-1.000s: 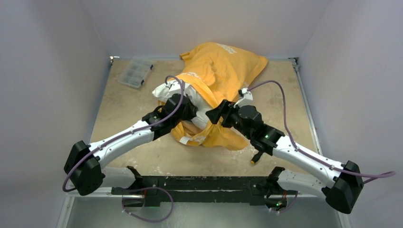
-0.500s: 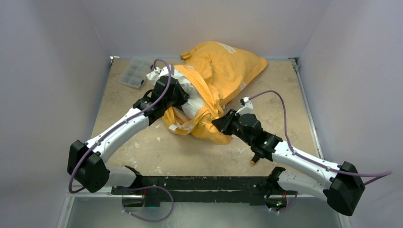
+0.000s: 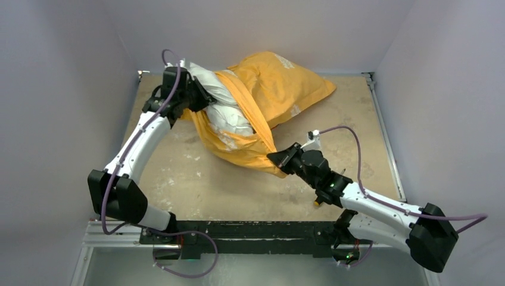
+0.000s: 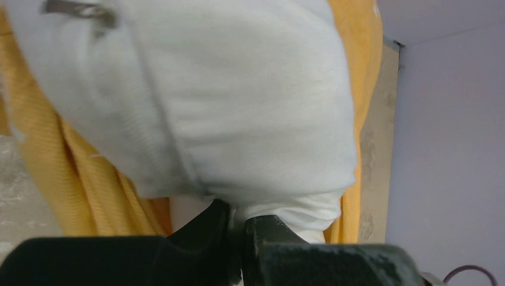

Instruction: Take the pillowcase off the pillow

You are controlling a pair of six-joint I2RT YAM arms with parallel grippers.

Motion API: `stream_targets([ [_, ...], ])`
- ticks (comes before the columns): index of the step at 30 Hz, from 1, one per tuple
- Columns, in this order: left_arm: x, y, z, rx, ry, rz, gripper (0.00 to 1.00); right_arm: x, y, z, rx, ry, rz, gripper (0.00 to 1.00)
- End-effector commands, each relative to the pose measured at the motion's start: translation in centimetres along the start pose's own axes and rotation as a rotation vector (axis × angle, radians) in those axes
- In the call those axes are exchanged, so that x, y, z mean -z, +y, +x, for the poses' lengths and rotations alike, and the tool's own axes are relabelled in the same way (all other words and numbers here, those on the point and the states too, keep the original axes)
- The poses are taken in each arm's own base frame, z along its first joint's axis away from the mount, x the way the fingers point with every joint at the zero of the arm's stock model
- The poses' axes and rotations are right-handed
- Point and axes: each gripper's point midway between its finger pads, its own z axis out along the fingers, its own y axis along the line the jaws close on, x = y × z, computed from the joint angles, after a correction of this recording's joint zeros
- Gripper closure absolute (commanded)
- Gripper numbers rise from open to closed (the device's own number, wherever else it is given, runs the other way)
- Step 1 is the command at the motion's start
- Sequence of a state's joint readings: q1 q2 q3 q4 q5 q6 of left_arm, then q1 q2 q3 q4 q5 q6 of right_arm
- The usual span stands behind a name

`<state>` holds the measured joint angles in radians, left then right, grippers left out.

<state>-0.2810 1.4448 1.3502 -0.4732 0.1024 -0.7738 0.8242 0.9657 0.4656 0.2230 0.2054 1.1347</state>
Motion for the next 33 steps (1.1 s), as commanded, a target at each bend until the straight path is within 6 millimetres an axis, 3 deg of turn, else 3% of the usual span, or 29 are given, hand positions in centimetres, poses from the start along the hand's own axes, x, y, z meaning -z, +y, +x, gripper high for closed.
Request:
stream_targets([
  [1, 2.3, -2.1, -10.0, -0.003, -0.234, 0.126, 1.00, 0.1, -5.5, 0.9, -0.089, -0.023, 0.188, 1.00],
  [6, 3.5, -3.0, -8.0, -0.030, -0.140, 0.228, 1.00, -0.1, -6.5, -0.1, -0.157, -0.093, 0.262, 1.00],
  [13, 7.2, -5.3, -5.6, -0.039, -0.088, 0.385, 1.00, -2.1, -7.5, 0.2, -0.130, -0.097, 0.325, 1.00],
  [17, 8.9, -3.5, -8.7, -0.055, -0.171, 0.303, 1.00, -2.3, -7.9, 0.2, -0.121, -0.103, 0.347, 1.00],
  [21, 10.7, -1.6, -12.0, 0.046, -0.231, 0.327, 1.00, -2.1, -8.5, 0.0, -0.141, -0.121, 0.375, 1.00],
  [24, 11.3, -0.7, -13.4, 0.110, -0.254, 0.352, 1.00, -1.7, -9.3, -0.2, -0.162, -0.142, 0.408, 1.00],
  [29, 11.9, -0.6, -13.6, 0.134, -0.248, 0.390, 1.00, -0.2, -10.5, -1.0, -0.211, -0.195, 0.446, 1.00],
  [33, 12.6, -1.2, -12.0, 0.096, -0.207, 0.435, 1.00, -0.1, -9.3, -1.8, -0.203, -0.214, 0.406, 0.99],
])
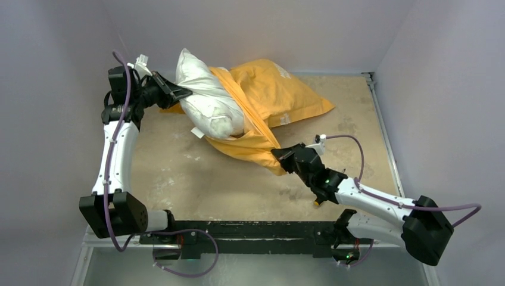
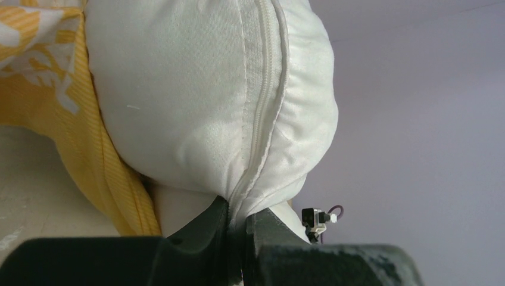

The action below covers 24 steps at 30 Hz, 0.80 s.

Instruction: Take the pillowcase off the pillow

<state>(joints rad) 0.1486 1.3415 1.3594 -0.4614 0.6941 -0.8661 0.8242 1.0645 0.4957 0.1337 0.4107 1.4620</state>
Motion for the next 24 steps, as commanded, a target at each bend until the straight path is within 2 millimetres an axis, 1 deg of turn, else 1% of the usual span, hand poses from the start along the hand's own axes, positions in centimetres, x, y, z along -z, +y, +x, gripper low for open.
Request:
stream_targets([
  [1, 3.5, -5.6, -2.9, -0.174, -0.166, 0.181, 1.00, 0.3, -5.1, -2.0, 0.101, -0.092, 0.168, 0.97],
  [4, 3.5, -4.6, -0.1, -0.179, -0.122, 0.179, 1.00, 0.1, -2.7, -2.0, 0.173, -0.083, 0.103, 0.87],
  [5, 3.4, -4.3, 1.1, -0.182, -0.102, 0.179, 1.00, 0.1, -1.5, -2.0, 0.200, -0.079, 0.064, 0.82],
  [6, 3.3, -4.2, 2.4, -0.190, -0.074, 0.187, 1.00, 0.2, -0.5, -2.1, 0.227, -0.078, 0.036, 0.76],
  [8, 3.2, -3.5, 4.9, -0.195, -0.028, 0.175, 1.00, 0.7, 1.8, -2.7, 0.275, -0.092, -0.023, 0.65],
  [10, 3.1, -3.0, 7.4, -0.213, 0.007, 0.170, 1.00, 1.5, 4.5, -3.1, 0.338, -0.098, -0.094, 0.53],
  [13, 3.3, -1.8, 10.8, -0.238, 0.062, 0.149, 1.00, 3.4, 9.0, -3.6, 0.464, -0.099, -0.231, 0.32],
  [15, 3.6, -0.5, 12.5, -0.231, 0.097, 0.134, 1.00, 4.5, 11.2, -4.1, 0.517, -0.107, -0.287, 0.22],
  [18, 4.0, 1.3, 14.8, -0.222, 0.142, 0.118, 1.00, 6.1, 14.6, -4.4, 0.590, -0.114, -0.380, 0.09],
  [20, 4.4, 2.5, 16.3, -0.226, 0.177, 0.102, 1.00, 6.7, 16.3, -3.9, 0.661, -0.094, -0.443, 0.02],
  [22, 5.0, 3.5, 17.5, -0.234, 0.209, 0.089, 1.00, 6.7, 17.6, -3.4, 0.711, -0.081, -0.485, 0.01],
  [24, 5.6, 4.4, 18.9, -0.235, 0.245, 0.083, 1.00, 6.2, 18.3, -3.0, 0.746, -0.080, -0.487, 0.01],
])
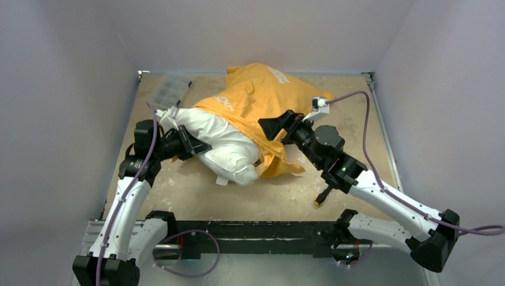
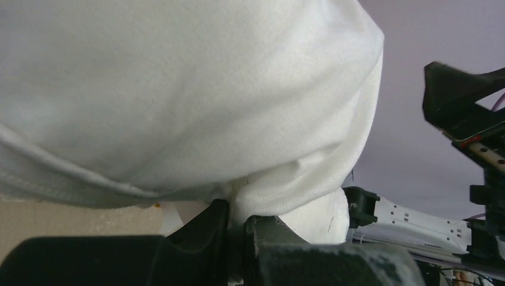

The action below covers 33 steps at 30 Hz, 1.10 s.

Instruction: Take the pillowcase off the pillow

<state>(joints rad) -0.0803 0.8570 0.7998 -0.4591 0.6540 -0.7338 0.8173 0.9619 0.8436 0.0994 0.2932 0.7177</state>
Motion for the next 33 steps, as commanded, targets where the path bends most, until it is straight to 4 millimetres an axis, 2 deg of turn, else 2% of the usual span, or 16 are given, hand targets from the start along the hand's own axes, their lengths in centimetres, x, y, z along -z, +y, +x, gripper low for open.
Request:
stream_targets([
  [1, 1.1, 0.0, 3.0, -0.068, 0.060, 0.047, 1.00, -1.4, 2.5, -0.7, 0.171, 0.016, -0.090, 0.01],
  [2, 1.3, 0.7, 4.1, -0.071, 0.091, 0.034, 1.00, -1.9, 2.6, -0.5, 0.184, 0.024, -0.085, 0.01],
  [3, 1.5, 1.2, 4.8, -0.078, 0.111, 0.017, 0.93, -2.5, 2.5, -0.2, 0.197, 0.031, -0.079, 0.01],
  [5, 2.2, 2.3, 5.5, -0.083, 0.131, -0.049, 0.70, -3.4, 2.5, 0.4, 0.221, 0.044, -0.077, 0.01],
  [7, 2.8, 2.7, 5.1, -0.102, 0.108, -0.103, 0.44, -4.4, 2.4, 1.2, 0.236, 0.059, -0.079, 0.01],
  [9, 3.8, 2.7, 3.9, -0.128, 0.057, -0.171, 0.29, -5.0, 2.6, 1.8, 0.249, 0.070, -0.092, 0.01],
  [15, 8.5, 4.4, -2.0, -0.210, -0.199, -0.508, 0.25, -6.5, 2.7, 3.7, 0.299, 0.112, -0.104, 0.01],
  [18, 9.9, 4.3, -3.9, -0.227, -0.286, -0.575, 0.23, -7.0, 3.2, 4.5, 0.331, 0.125, -0.121, 0.01],
  [21, 8.8, 5.6, -4.4, -0.214, -0.298, -0.595, 0.23, -7.7, 4.4, 5.3, 0.366, 0.137, -0.150, 0.01],
  [24, 6.4, 8.1, -3.7, -0.161, -0.259, -0.610, 0.23, -8.9, 5.9, 6.8, 0.419, 0.153, -0.165, 0.01],
  [26, 4.6, 9.0, -2.8, -0.123, -0.228, -0.578, 0.23, -10.0, 6.6, 7.9, 0.456, 0.173, -0.157, 0.01],
  [30, 1.6, 9.9, -1.0, -0.061, -0.181, -0.475, 0.23, -12.6, 6.5, 10.8, 0.522, 0.229, -0.111, 0.01],
  [33, 0.1, 10.7, 0.4, -0.024, -0.129, -0.434, 0.24, -14.7, 5.9, 12.7, 0.562, 0.262, -0.078, 0.01],
])
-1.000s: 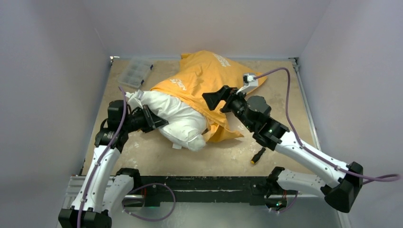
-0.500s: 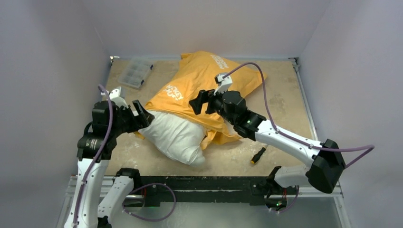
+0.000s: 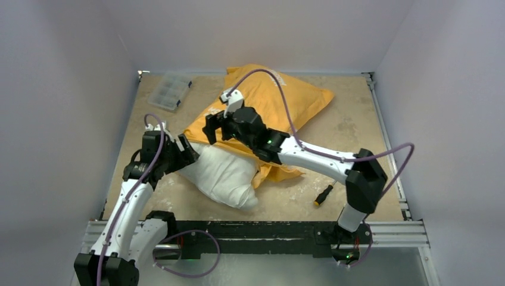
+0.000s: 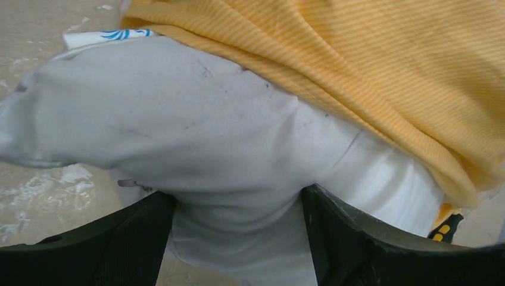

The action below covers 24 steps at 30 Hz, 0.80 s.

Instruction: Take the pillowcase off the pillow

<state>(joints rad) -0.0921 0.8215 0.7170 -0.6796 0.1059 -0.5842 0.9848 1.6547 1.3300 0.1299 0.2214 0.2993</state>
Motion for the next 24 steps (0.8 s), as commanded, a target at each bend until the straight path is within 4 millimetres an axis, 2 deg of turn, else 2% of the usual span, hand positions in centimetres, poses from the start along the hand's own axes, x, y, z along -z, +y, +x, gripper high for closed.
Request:
stream_targets([
  [1, -1.5, -2.6, 0.0, 0.048, -0.008, 0.155, 0.27, -2.9, -0.5, 0.8, 0.085, 0.038, 0.064, 0.01],
  [3, -2.0, -2.6, 0.8, 0.063, 0.011, 0.174, 0.37, -4.4, -0.6, 2.1, 0.102, 0.074, 0.084, 0.01],
  [7, -2.3, -3.0, 1.8, 0.082, 0.029, 0.226, 0.69, -6.8, -1.5, 5.1, 0.135, 0.143, 0.136, 0.04],
  [9, -2.3, -3.3, 2.2, 0.081, 0.044, 0.250, 0.94, -7.5, -2.2, 7.0, 0.148, 0.186, 0.162, 0.09],
  [10, -2.3, -3.4, 2.4, 0.082, 0.054, 0.255, 1.00, -7.6, -2.6, 7.4, 0.152, 0.194, 0.182, 0.15],
  [11, -2.1, -3.6, 2.6, 0.079, 0.066, 0.272, 1.00, -7.7, -3.3, 7.4, 0.158, 0.191, 0.218, 0.26],
  [12, -2.0, -3.8, 2.8, 0.077, 0.077, 0.282, 1.00, -7.7, -4.0, 7.1, 0.157, 0.181, 0.252, 0.42],
  [15, -1.4, -4.4, 3.2, 0.069, 0.103, 0.315, 1.00, -7.4, -6.9, 4.4, 0.106, 0.126, 0.348, 0.90],
  [16, -1.2, -4.5, 3.4, 0.068, 0.111, 0.324, 1.00, -7.1, -8.2, 3.3, 0.081, 0.104, 0.376, 0.99],
  [19, -0.2, -5.0, 3.9, 0.068, 0.130, 0.358, 1.00, -5.6, -13.1, -1.0, -0.009, 0.017, 0.489, 1.00],
  [24, 1.9, -5.3, 4.7, 0.064, 0.132, 0.397, 1.00, -1.5, -21.4, -7.1, -0.122, -0.127, 0.645, 1.00],
])
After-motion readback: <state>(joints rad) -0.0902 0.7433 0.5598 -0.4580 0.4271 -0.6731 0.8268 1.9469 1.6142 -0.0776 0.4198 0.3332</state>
